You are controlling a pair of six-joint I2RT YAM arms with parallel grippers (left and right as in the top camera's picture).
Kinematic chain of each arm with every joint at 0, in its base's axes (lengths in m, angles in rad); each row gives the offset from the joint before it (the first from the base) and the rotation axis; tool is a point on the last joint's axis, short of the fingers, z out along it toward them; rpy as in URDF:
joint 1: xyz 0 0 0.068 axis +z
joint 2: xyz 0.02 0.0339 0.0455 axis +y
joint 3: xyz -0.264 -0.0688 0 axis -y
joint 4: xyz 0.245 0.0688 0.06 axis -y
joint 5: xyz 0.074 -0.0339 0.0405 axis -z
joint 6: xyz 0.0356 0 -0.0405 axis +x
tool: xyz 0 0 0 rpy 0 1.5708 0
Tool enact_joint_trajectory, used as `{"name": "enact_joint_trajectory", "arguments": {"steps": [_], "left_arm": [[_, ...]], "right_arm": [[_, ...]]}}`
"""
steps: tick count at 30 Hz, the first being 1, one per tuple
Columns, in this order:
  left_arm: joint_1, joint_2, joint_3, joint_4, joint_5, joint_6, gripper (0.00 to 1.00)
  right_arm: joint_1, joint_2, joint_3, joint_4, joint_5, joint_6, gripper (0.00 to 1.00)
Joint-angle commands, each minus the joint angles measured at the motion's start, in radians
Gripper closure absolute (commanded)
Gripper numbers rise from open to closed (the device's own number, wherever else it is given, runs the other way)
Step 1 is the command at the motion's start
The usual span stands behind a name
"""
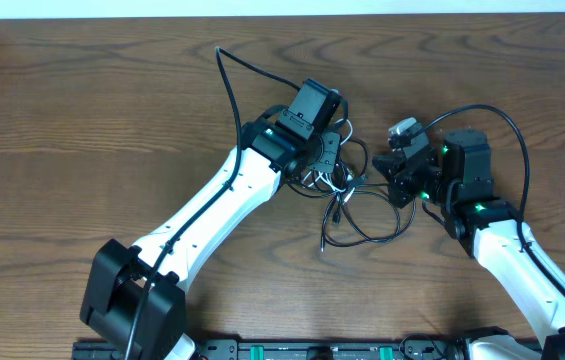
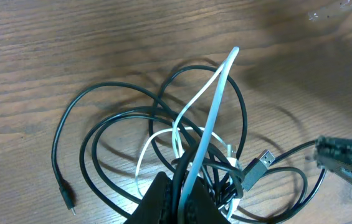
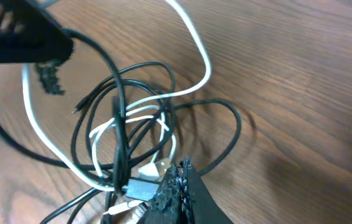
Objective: Untangle cables
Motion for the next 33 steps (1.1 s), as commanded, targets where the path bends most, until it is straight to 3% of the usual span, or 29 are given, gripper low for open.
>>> {"name": "enact_joint_trajectory", "arguments": {"steps": [1, 7, 12, 33], "left_arm": [[0.004, 0.007, -0.004, 0.005, -0.002, -0.005, 0.92], [0.004, 0.007, -0.004, 0.005, -0.001, -0.006, 0.92], [0.004, 0.007, -0.004, 0.004, -0.001, -0.009, 0.92], [0.003, 0.007, -0.004, 0.035, 0.055, -0.035, 0.92]], "right_arm": [[-0.008, 0.008, 0.009, 0.001, -0.104, -0.080, 0.96], [-0.008, 0.078, 0.008, 0.015, -0.138, -0.106, 0.83], [-0.008, 0.185, 0.008, 0.164, -0.291, -0.094, 0.83], [0.037, 0.243, 0.008, 0.263, -0.354, -0.113, 0.78]]}}
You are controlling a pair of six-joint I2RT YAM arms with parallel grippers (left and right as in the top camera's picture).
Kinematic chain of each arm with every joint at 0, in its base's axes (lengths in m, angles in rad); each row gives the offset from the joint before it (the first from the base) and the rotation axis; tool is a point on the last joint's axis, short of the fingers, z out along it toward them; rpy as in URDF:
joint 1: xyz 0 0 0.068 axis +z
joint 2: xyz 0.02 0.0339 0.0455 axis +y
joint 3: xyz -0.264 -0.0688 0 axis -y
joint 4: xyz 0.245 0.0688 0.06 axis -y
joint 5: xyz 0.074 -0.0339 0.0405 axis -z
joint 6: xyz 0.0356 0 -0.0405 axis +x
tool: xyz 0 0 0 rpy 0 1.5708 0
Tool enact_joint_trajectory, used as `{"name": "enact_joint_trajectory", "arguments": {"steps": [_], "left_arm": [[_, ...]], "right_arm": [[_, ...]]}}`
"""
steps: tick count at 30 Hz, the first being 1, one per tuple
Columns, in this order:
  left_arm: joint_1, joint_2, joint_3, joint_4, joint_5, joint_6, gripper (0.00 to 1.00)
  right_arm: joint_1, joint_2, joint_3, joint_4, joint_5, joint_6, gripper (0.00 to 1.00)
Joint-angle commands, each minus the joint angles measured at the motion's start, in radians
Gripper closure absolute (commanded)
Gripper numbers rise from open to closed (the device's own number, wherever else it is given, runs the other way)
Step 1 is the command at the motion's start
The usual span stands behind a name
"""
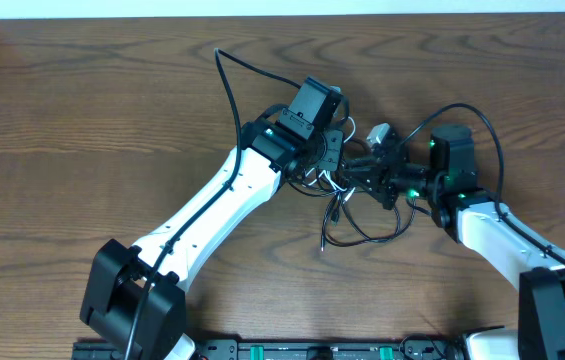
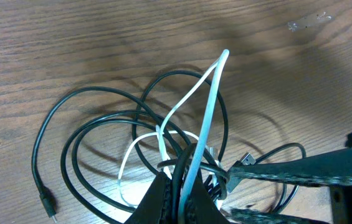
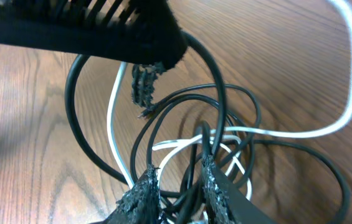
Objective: Untangle cables
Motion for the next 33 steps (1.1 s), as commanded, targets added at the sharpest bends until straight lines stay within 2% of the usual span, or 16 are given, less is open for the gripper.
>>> {"name": "enact_joint_trajectory", "arguments": {"steps": [1, 4, 5, 16, 19, 28, 33], "left_arm": [[0.003, 0.007, -0.004, 0.004, 0.010, -0.005, 0.92], [0.003, 0.007, -0.004, 0.004, 0.009, -0.005, 0.92], [0.003, 0.008, -0.004, 0.003, 0.008, -0.005, 0.92], [0.004, 0.008, -0.004, 0.004, 0.008, -0.004, 0.92], [0.003, 0.008, -0.004, 0.003, 0.008, -0.004, 0.92], [0.004, 0.008, -0.004, -0.016, 0.001, 0.004, 0.92], [0.004, 0.008, -0.004, -0.036, -0.077, 0.006, 0.92]], "right_arm": [[0.028, 0.046, 0.009, 0.037, -0.006, -0.018, 0.78], [0.042, 0.087, 0.009, 0.065, 0.051, -0.018, 0.81], [0.045, 0.099, 0.009, 0.076, 0.058, -0.018, 0.85], [0.068, 0.106, 0.009, 0.089, 0.106, -0.018, 0.86], [0.080, 0.106, 0.009, 0.090, 0.130, -0.016, 0.99], [0.067, 0.105, 0.009, 0.132, 0.129, 0.062, 0.99], [0.010, 0.074, 0.009, 0.142, -0.024, 0.072, 0.99]]}}
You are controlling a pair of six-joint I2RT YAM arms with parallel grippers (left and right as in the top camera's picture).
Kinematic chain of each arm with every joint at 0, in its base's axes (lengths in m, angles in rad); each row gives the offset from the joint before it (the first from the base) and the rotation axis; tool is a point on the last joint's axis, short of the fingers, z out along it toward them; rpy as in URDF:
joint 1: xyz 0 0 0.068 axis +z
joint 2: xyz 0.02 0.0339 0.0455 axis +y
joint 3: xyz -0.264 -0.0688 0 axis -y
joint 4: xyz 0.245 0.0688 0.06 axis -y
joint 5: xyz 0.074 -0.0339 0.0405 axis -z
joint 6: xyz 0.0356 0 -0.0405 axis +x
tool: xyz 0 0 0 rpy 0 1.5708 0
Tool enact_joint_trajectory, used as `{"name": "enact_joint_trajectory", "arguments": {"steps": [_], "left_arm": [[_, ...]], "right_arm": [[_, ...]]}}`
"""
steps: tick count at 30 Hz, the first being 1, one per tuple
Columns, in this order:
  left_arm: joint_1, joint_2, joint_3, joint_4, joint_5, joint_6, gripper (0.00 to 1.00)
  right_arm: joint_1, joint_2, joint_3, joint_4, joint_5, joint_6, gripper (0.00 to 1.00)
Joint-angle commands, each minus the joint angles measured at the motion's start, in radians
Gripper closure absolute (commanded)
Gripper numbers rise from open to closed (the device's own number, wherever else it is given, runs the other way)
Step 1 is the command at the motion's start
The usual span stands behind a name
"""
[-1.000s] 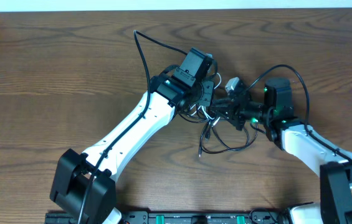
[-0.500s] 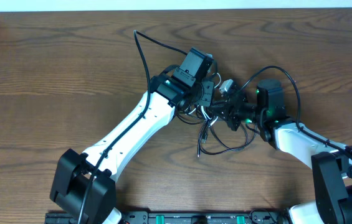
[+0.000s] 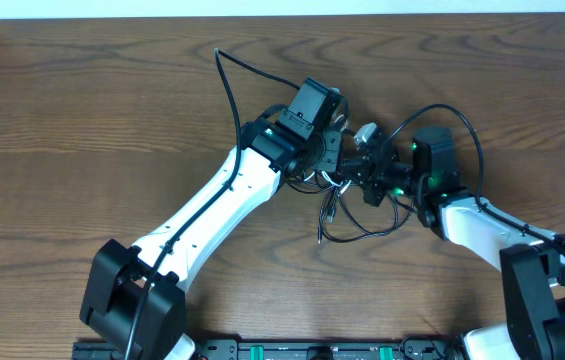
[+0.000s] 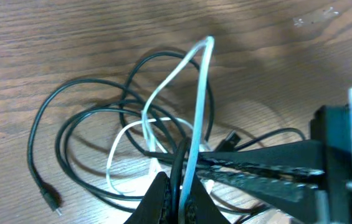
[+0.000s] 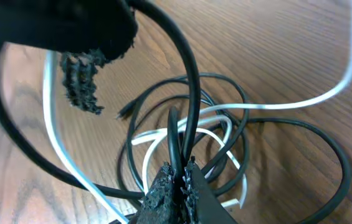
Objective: Untangle cables
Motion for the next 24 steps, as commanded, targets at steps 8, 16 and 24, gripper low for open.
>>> {"name": "enact_joint_trajectory", "arguments": {"steps": [8, 16, 24], "left_arm": [[0.003, 0.008, -0.027, -0.021, -0.102, 0.005, 0.92], [0.003, 0.008, -0.066, -0.018, -0.101, 0.002, 0.92], [0.003, 0.010, -0.066, -0.014, -0.086, -0.006, 0.92]], "right_arm": [[-0.132, -0.103, 0.009, 0.010, -0.402, 0.016, 0.99], [-0.133, -0.183, 0.009, 0.011, -0.412, 0.031, 0.99], [-0.133, -0.209, 0.009, 0.083, -0.399, 0.103, 0.99]]}}
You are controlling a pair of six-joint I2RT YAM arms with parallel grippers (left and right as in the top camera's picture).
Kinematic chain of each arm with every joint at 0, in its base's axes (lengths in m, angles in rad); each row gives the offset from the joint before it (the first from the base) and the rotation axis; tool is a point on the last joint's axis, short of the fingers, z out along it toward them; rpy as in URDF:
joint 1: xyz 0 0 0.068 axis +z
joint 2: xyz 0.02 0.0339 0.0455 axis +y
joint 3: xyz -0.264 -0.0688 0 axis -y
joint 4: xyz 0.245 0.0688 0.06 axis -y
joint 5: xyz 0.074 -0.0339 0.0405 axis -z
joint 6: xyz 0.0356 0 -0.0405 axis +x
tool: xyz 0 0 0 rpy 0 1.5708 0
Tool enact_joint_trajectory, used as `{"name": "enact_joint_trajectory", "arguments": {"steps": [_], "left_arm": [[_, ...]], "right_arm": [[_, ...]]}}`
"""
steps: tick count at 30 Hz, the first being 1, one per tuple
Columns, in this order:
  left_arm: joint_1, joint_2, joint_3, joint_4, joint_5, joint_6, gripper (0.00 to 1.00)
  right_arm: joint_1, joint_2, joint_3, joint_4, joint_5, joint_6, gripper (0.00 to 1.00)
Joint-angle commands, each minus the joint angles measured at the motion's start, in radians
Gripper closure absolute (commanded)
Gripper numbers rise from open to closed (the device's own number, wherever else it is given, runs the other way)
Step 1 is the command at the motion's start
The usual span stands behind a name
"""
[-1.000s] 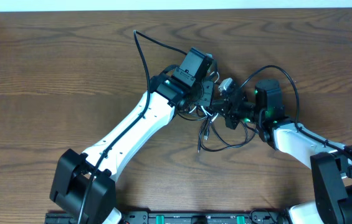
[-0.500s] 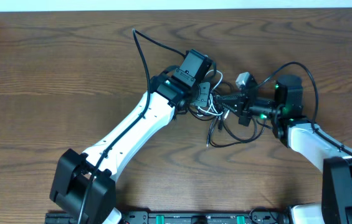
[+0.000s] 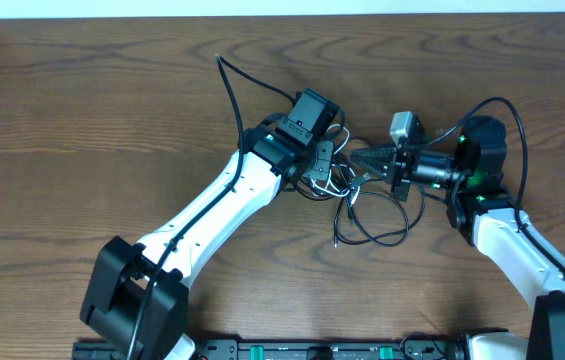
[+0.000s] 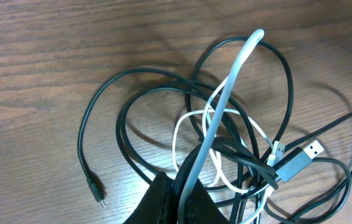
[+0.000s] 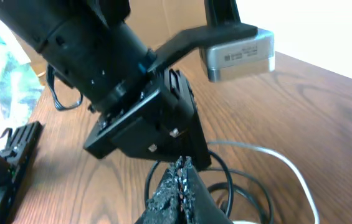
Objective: Untangle cables
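A tangle of black and white cables (image 3: 370, 205) lies on the wooden table between the two arms. My left gripper (image 4: 179, 186) is shut on a black strand and a pale white cable (image 4: 238, 68) that rise from the knot (image 4: 225, 146). A USB plug (image 4: 297, 160) lies at the right and a small plug (image 4: 95, 190) at the left. My right gripper (image 5: 182, 167) is shut, tips close under the left gripper's housing (image 5: 144, 118). A black loop (image 5: 222, 168) passes behind its tips; whether it is pinched stays hidden. From overhead the right gripper (image 3: 355, 157) points left at the left gripper (image 3: 322, 168).
The left arm's own black lead (image 3: 229, 85) arcs over the table behind it. The left wrist camera block (image 5: 238, 53) hangs just above my right fingers. The table's far edge (image 3: 282, 16) runs along the top, with bare wood on the left side (image 3: 82, 130).
My right arm has drawn back to the right and tilted up, so its view now faces the left gripper's housing. The tangle and its loose plug have shifted slightly right. Both grippers stay shut.
The right gripper was shut at the tangle's right side while the left held white and black strands up. Then the right gripper was open among the loops under the left one, then shut on a black strand. Now it sits further right, still shut.
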Motion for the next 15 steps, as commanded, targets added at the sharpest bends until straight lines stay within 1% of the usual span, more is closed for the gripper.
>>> {"name": "enact_joint_trajectory", "arguments": {"steps": [1, 4, 5, 6, 8, 10, 15], "left_arm": [[0.003, 0.009, -0.006, 0.001, -0.005, -0.005, 0.92], [0.003, 0.010, -0.006, 0.002, -0.005, -0.005, 0.92], [0.004, 0.010, -0.007, 0.001, -0.005, -0.005, 0.92], [0.003, 0.011, -0.007, 0.001, -0.005, -0.005, 0.92], [0.003, 0.018, -0.007, 0.002, -0.006, -0.005, 0.92], [0.003, 0.039, -0.007, 0.003, -0.006, -0.005, 0.92], [0.003, 0.125, -0.007, 0.005, -0.005, -0.006, 0.92]], "right_arm": [[-0.004, -0.013, 0.009, -0.031, 0.010, 0.027, 0.99], [-0.004, -0.013, 0.009, -0.151, 0.114, -0.049, 0.99], [-0.004, -0.013, 0.009, -0.207, 0.151, -0.093, 0.98], [-0.003, -0.013, 0.009, -0.231, 0.174, -0.106, 0.96], [-0.001, -0.013, 0.009, -0.267, 0.233, -0.112, 0.82], [0.006, -0.011, 0.009, -0.288, 0.279, -0.112, 0.72], [0.019, -0.005, 0.009, -0.291, 0.287, -0.138, 0.68]]}}
